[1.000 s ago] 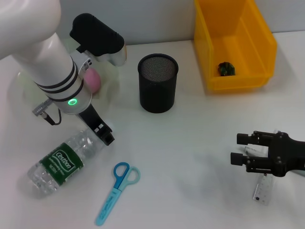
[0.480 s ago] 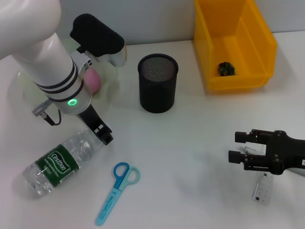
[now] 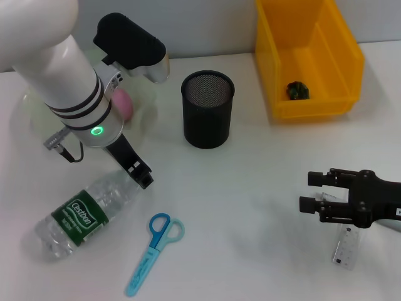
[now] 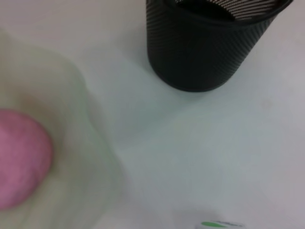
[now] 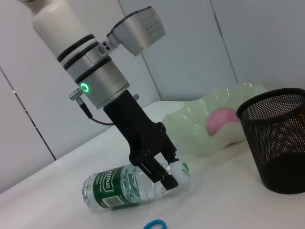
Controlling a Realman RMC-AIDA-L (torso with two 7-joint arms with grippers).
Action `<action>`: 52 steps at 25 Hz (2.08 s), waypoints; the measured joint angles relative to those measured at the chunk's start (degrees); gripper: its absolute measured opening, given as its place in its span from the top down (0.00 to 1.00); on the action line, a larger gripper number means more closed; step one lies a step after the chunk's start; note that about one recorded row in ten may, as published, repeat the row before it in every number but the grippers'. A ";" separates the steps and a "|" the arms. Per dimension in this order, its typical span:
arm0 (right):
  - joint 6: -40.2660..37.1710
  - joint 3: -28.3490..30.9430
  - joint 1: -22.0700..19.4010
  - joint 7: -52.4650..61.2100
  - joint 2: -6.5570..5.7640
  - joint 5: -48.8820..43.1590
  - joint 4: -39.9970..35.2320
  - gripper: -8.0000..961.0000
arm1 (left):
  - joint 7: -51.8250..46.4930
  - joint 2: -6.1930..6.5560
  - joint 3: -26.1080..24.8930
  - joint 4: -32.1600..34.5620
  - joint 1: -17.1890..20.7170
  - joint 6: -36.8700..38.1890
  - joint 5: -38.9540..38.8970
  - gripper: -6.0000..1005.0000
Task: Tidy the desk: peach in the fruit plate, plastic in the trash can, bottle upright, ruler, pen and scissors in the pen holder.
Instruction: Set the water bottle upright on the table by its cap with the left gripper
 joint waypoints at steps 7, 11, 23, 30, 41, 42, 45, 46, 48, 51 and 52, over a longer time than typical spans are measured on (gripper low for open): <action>0.00 0.00 -0.02 0.00 -0.02 0.00 0.00 0.23 | 0.00 0.01 -0.11 2.02 0.57 1.18 -0.10 0.54; 0.08 0.00 -0.04 0.00 -0.02 0.00 0.00 0.23 | 0.01 0.06 -0.59 2.38 0.71 1.47 -0.10 0.54; 0.61 0.00 -0.12 0.00 -0.02 -0.01 0.00 0.23 | 0.01 0.26 -2.34 3.24 0.74 1.58 -0.13 0.55; 0.69 0.00 -0.21 0.00 -0.03 0.00 0.00 0.23 | 0.01 0.41 -3.89 4.17 0.83 1.66 -0.15 0.55; 0.79 0.00 -0.30 0.00 -0.02 -0.01 0.00 0.23 | 1.88 0.50 -8.77 7.50 2.51 4.05 -0.14 0.55; 0.79 0.00 -0.30 0.00 -0.02 -0.01 0.00 0.23 | 2.05 0.50 -9.24 7.66 2.58 4.27 -0.14 0.55; 0.79 0.00 -0.30 0.00 -0.03 0.00 0.00 0.23 | 2.35 0.50 -10.05 8.11 2.81 4.74 -0.17 0.55; 0.79 0.01 -0.31 0.00 -0.04 0.00 0.00 0.23 | 2.35 0.50 -10.05 8.11 2.81 4.74 -0.17 0.55; 0.79 0.00 -0.30 0.00 -0.05 0.00 0.00 0.23 | 2.43 0.50 -10.32 8.65 3.08 5.03 -0.20 0.55; 0.79 0.00 -0.30 0.00 -0.06 0.00 0.00 0.23 | 2.66 0.50 -10.66 10.08 3.69 5.57 -0.35 0.55; 0.79 0.00 -0.30 0.00 -0.07 -0.01 0.00 0.23 | 2.66 0.50 -10.66 10.08 3.69 5.57 -0.35 0.55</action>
